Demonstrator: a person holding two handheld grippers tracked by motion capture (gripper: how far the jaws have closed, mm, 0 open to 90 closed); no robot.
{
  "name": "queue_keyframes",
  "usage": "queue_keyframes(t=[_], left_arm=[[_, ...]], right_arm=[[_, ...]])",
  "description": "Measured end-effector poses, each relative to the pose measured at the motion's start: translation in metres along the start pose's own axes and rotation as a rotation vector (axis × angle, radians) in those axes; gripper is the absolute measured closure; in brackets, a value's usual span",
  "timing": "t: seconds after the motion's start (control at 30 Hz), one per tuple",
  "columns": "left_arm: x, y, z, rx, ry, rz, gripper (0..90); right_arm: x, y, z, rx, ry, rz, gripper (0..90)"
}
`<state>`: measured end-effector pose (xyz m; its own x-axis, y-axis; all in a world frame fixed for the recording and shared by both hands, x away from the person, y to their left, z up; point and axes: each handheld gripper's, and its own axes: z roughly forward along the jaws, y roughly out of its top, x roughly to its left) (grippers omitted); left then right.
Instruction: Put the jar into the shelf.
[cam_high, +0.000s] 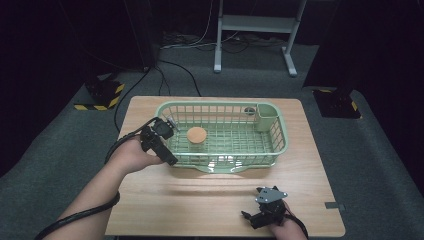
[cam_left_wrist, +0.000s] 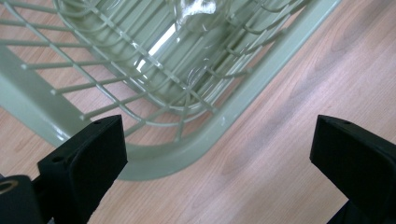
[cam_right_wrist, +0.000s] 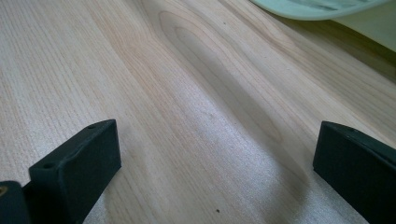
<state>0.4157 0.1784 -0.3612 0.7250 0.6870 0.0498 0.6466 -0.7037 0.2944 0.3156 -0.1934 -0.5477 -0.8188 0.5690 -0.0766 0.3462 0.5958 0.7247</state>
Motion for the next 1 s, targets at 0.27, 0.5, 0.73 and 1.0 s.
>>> queue_keyframes(t=[0.27,0.5,0.73,1.0], left_arm=[[-0.007,-0.010,0.004,0.012,0.004,0.004,3.9],[-0.015,-0.019,0.006,0.021,0.015,0.021,2.9],[-0.024,-0.030,0.007,0.022,0.001,0.031,2.9],[-0.030,-0.042,0.019,0.042,-0.011,0.037,2.9]], right_arm=[[0.000,0.000,0.000,0.002,-0.002,-0.002,0.5],[0.000,0.000,0.000,0.000,-0.001,-0.001,0.5],[0.000,0.000,0.000,0.002,-0.002,-0.001,0.6],[0.000,0.000,0.000,0.003,-0.003,-0.001,0.5]])
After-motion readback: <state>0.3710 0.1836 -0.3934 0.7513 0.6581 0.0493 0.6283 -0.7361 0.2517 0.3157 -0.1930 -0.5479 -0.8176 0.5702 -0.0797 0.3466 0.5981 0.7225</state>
